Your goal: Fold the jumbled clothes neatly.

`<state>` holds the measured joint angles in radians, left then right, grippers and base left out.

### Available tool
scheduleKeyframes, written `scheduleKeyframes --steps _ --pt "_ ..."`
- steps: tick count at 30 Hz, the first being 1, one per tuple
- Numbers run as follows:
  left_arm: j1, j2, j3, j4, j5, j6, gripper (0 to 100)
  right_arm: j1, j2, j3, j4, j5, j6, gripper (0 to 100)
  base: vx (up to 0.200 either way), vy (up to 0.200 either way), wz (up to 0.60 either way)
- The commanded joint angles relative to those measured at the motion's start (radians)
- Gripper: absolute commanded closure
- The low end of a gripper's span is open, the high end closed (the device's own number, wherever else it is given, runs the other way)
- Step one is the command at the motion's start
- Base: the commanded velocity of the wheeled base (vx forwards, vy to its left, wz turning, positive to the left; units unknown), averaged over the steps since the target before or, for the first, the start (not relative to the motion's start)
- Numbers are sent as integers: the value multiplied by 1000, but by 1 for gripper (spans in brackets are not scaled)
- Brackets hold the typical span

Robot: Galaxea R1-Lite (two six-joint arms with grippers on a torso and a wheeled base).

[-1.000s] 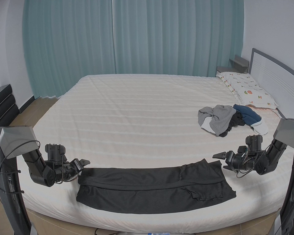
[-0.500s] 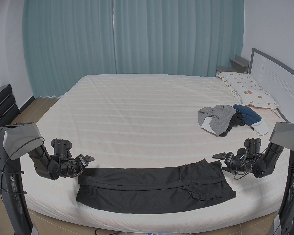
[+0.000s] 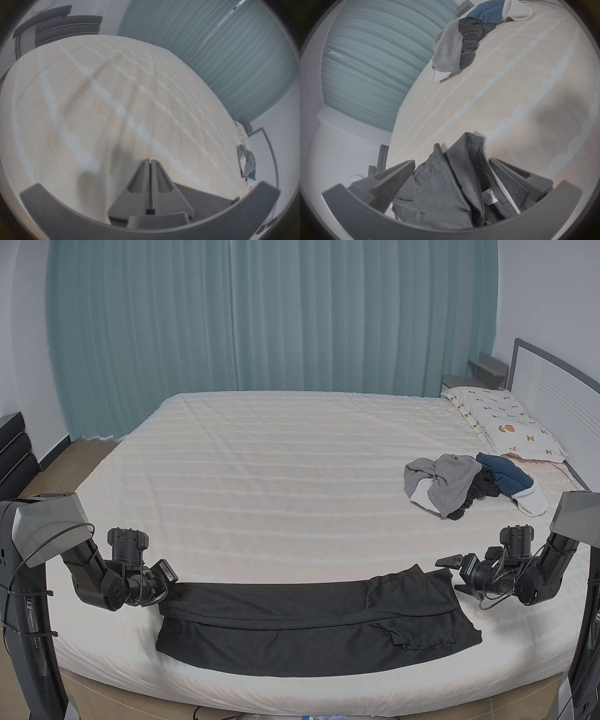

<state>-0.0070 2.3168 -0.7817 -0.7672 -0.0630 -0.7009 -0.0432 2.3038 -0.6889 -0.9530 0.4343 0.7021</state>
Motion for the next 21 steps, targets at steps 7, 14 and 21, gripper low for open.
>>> scheduleKeyframes --steps 7,14,21 --pt "7 13 6 -101 26 -97 100 -6 29 -15 -1 -15 -3 0 0 0 0" --pt "9 35 4 -116 31 -94 100 -3 42 -29 -3 -26 -3 0 0 0 0" --pt "7 38 4 -116 31 -91 100 3 62 -55 -4 -49 -4 0 0 0 0"
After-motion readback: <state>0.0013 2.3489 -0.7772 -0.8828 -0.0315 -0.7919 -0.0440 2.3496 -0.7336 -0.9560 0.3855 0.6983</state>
